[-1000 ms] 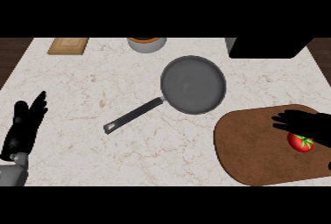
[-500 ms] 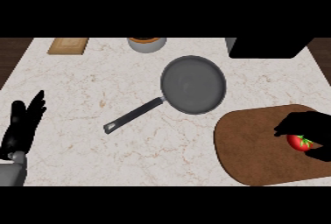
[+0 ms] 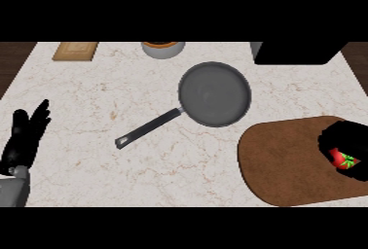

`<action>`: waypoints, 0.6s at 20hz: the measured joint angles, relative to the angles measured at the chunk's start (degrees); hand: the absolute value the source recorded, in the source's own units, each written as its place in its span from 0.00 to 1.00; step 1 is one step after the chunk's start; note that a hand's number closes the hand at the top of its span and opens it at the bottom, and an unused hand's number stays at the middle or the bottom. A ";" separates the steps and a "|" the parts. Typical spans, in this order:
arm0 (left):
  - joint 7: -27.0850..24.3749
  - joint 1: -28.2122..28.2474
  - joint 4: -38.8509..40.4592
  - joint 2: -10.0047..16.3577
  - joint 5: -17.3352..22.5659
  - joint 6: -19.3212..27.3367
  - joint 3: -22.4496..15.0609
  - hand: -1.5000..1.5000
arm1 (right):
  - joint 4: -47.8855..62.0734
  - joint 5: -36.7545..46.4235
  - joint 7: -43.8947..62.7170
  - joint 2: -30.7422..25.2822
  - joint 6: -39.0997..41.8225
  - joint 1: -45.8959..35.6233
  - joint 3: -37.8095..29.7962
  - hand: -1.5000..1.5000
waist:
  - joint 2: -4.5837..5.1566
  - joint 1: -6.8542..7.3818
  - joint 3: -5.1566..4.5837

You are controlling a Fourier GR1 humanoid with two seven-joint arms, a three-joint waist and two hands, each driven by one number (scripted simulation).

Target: Pick the tomato from the cutting board and place it in the pan

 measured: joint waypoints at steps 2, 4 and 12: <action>0.33 0.98 -1.59 -0.36 -0.50 0.28 -0.11 0.50 | -0.88 -0.50 2.03 0.87 1.19 0.93 -0.99 1.00 | -0.09 -0.16 -0.02; 0.27 2.02 -1.85 -0.62 -0.54 0.68 0.05 0.50 | -0.57 -1.23 9.46 3.22 2.82 2.60 -3.59 1.00 | -0.41 -1.12 -0.12; 0.97 4.52 -1.57 0.54 0.04 2.01 2.78 0.50 | -3.24 -6.03 39.92 14.54 -0.07 9.27 -17.93 1.00 | -2.19 -6.31 -1.01</action>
